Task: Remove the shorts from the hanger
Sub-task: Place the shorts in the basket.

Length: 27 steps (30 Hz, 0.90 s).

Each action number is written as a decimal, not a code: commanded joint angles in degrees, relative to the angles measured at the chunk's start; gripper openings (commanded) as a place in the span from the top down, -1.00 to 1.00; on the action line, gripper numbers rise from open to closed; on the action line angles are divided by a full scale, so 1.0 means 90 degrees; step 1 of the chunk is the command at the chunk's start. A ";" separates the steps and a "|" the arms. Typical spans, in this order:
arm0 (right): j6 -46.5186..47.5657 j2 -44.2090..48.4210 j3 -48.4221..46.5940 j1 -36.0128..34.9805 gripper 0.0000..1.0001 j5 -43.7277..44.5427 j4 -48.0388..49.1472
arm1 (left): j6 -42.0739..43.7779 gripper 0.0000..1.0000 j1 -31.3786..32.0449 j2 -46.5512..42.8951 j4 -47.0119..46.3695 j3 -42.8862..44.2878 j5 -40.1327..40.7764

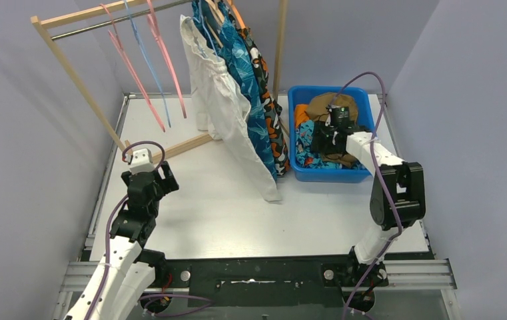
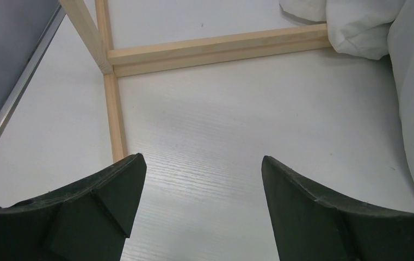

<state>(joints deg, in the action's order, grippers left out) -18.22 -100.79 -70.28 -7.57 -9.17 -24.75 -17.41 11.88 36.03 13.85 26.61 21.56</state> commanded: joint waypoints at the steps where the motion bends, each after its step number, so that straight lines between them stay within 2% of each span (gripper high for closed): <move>1: 0.0138 0.0889 -0.0491 -0.0055 -0.14 0.0093 -0.0224 | 0.0095 -0.56 -0.0033 -0.0078 -0.0358 0.0050 -0.0062; 6: -0.0229 0.1981 -0.0288 -0.0059 -0.34 0.0359 0.0112 | 0.0225 -0.56 -0.0037 -0.0179 -0.0416 0.0011 -0.0090; 8: -0.0716 0.2432 -0.0101 -0.0006 -0.43 0.0406 0.0212 | 0.0272 -0.57 -0.0031 -0.0261 -0.0470 -0.0033 -0.0211; 11: -0.1510 0.3070 0.0334 0.0281 -0.51 0.0032 0.0470 | 0.0337 -0.60 -0.0025 -0.0302 -0.0495 -0.0039 -0.0423; 14: -0.1529 0.3679 0.0870 0.0484 -0.58 -0.0479 0.0963 | 0.0488 -0.66 -0.0032 -0.0328 -0.0410 -0.0003 -0.0546; 17: -0.1655 0.4359 0.1591 0.0504 -0.61 -0.0571 0.1740 | 0.0463 -0.73 -0.0084 -0.0410 -0.0391 -0.0017 -0.0475; 19: -0.2050 0.4819 0.2078 0.0503 -0.99 -0.0464 0.2245 | 0.0347 -0.76 -0.0213 -0.0438 -0.0328 -0.0010 -0.0369; 24: -0.2647 0.5687 0.3203 0.0518 -0.95 -0.1026 0.3835 | 0.0069 -0.83 -0.0711 -0.0224 -0.0158 0.0137 -0.0309; 27: -0.2715 0.5685 0.3254 0.0512 -0.95 -0.1594 0.4090 | -0.0037 -0.86 -0.0918 -0.0115 -0.0071 0.0227 -0.0092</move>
<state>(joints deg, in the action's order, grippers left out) -38.98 -50.78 -41.01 -3.03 -16.32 -1.78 -15.94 5.76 34.06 13.56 25.87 18.44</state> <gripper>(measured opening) 0.975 0.919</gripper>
